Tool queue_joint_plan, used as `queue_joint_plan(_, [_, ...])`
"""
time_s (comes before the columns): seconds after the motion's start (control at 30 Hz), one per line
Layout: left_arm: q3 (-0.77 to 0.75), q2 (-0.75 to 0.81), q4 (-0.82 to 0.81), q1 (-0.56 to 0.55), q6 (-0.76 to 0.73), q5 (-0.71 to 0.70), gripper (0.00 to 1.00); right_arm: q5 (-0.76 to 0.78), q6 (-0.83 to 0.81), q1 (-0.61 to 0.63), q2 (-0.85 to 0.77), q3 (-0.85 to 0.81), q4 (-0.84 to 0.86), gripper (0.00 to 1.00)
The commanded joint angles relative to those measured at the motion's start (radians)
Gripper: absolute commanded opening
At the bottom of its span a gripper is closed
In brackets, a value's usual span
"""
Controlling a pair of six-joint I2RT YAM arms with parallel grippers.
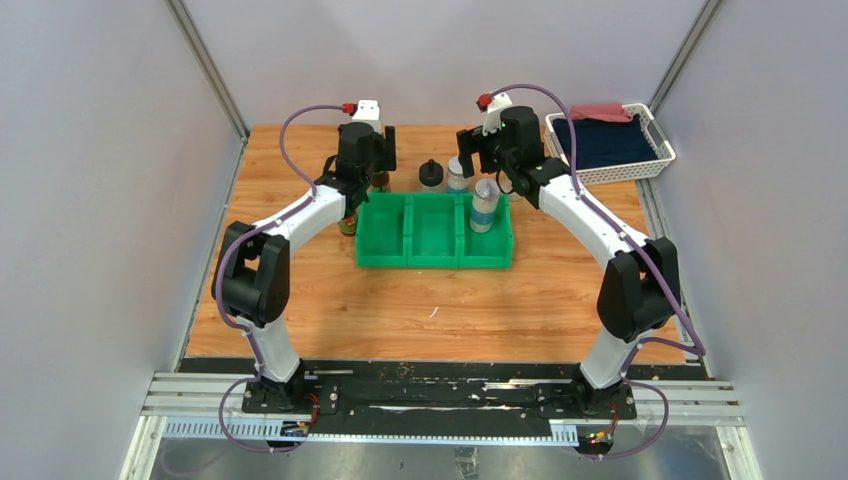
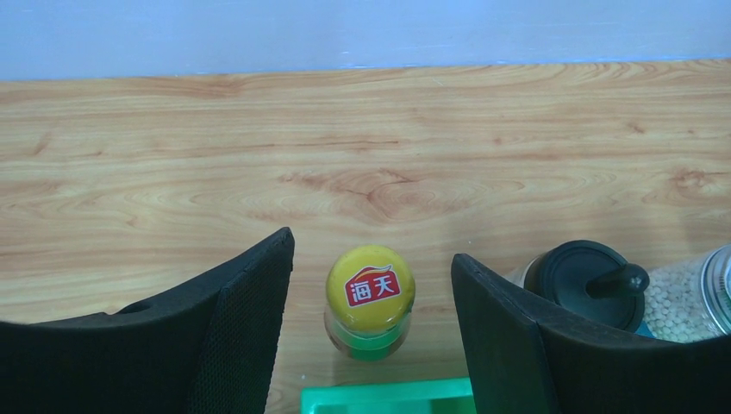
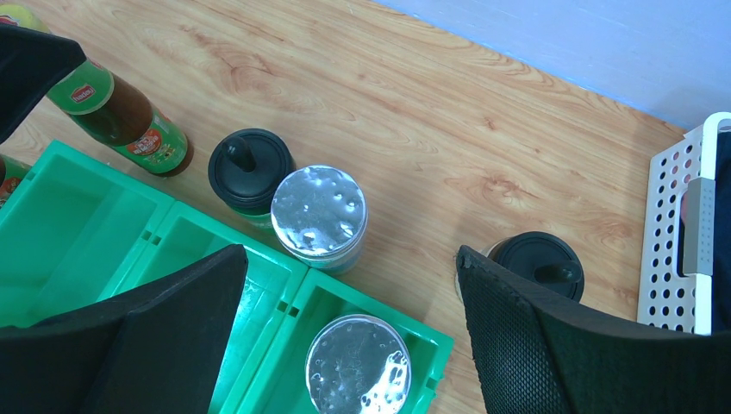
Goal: Organize the condiment bottles
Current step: Pick up the bottle from the center of the board.
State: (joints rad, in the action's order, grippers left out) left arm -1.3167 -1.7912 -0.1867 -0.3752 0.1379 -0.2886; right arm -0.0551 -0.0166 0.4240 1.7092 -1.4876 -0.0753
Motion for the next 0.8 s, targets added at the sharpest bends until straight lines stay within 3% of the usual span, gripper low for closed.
queue_joint_plan(0.0, [-0.003,-0.027,-0.029,0.005,-0.020,-0.036,0.73,0.003,-0.009,-0.013,0.001,-0.008,0.000,0.94])
queue_joint_plan(0.53, [-0.005,-0.040,-0.031,0.005,-0.032,-0.061,0.66,0.001,-0.008,-0.013,0.001,-0.007,0.002,0.94])
queue_joint_plan(0.67, [-0.004,-0.043,-0.030,0.005,-0.034,-0.058,0.57,0.001,-0.008,-0.013,0.000,-0.006,0.003,0.94])
queue_joint_plan(0.77, [-0.006,-0.046,-0.031,0.005,-0.034,-0.056,0.44,0.000,-0.007,-0.013,0.001,-0.007,0.003,0.94])
